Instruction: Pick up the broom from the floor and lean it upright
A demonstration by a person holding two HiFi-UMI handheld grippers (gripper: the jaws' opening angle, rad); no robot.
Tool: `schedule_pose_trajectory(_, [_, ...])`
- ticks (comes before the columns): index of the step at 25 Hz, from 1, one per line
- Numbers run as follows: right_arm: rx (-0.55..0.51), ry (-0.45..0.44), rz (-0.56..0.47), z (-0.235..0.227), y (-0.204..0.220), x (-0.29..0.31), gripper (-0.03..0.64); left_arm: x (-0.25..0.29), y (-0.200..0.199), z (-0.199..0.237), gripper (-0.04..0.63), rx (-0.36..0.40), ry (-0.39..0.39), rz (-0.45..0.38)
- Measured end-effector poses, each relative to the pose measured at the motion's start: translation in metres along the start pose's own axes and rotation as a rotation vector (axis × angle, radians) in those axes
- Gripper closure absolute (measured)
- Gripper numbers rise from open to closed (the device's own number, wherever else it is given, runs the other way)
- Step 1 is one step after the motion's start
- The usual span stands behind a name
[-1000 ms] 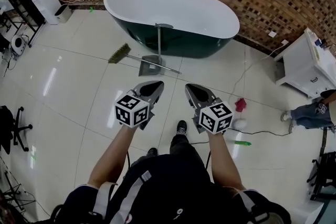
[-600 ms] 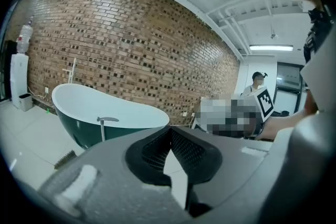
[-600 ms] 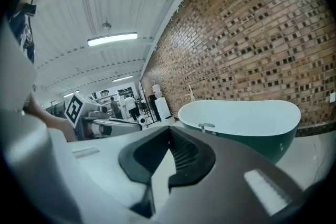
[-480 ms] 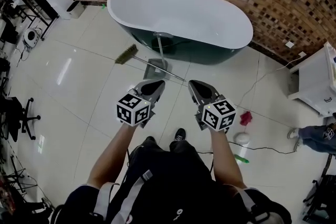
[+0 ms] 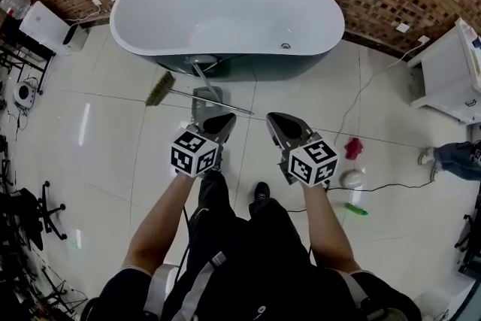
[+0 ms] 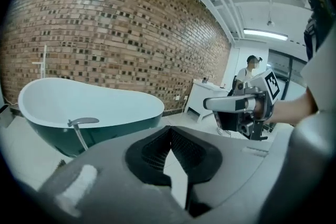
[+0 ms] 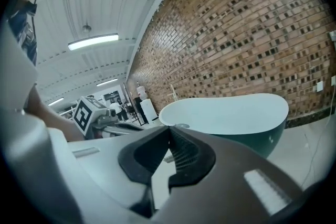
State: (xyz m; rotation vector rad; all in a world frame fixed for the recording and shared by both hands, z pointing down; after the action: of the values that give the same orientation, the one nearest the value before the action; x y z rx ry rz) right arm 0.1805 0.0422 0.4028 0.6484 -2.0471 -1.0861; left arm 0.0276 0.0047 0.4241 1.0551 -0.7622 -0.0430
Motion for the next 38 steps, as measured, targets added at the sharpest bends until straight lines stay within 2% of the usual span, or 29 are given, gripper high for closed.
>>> schedule_pose_trajectory(7, [0.047, 0.190, 0.026, -0.054, 0.023, 0.051, 0.614, 0.087, 0.029, 0.069, 0.595, 0.078, 0.131, 0.144])
schedule_pose_trajectory(10, [0.097, 0.289, 0.013, -0.074, 0.036, 0.070, 0.614, 0.129, 0.051, 0.097, 0.595, 0.145, 0.197, 0.234])
schedule_pose_trajectory(14, [0.157, 0.380, -0.012, -0.101, 0.075, 0.097, 0.614, 0.190, 0.103, 0.132, 0.594, 0.237, 0.274, 0.325])
schedule_pose_trajectory(18, [0.187, 0.452, 0.012, -0.135, 0.128, 0.119, 0.614, 0.252, 0.167, 0.156, 0.592, 0.256, 0.325, 0.397])
schedule_pose_trajectory(20, [0.197, 0.477, 0.023, -0.149, 0.155, 0.129, 0.614, 0.279, 0.203, 0.165, 0.578, 0.282, 0.347, 0.445])
schedule_pose_trajectory(25, [0.230, 0.495, 0.009, -0.172, 0.218, 0.148, 0.614, 0.338, 0.284, 0.192, 0.533, 0.404, 0.383, 0.540])
schedule_pose_trajectory(29, [0.255, 0.512, -0.016, -0.189, 0.257, 0.165, 0.614, 0.379, 0.335, 0.214, 0.480, 0.406, 0.416, 0.606])
schedule_pose_trajectory(32, [0.254, 0.513, -0.018, -0.202, 0.282, 0.177, 0.614, 0.409, 0.365, 0.234, 0.442, 0.434, 0.403, 0.652])
schedule_pose_trajectory(38, [0.297, 0.540, -0.033, -0.219, 0.325, 0.188, 0.614, 0.454, 0.410, 0.256, 0.387, 0.636, 0.402, 0.745])
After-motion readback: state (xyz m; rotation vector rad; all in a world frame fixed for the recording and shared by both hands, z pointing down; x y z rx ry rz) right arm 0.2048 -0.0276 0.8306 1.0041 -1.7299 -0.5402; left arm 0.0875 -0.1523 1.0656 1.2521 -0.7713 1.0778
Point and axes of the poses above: the fingertips, and each gripper's own axes: x forward along the fingers, z to its left, y out of its underside, the point moved 5 cm from there along -x, backward along the fingers, and after that the axes turned 5 degrees about z, right-handed, at the moved point
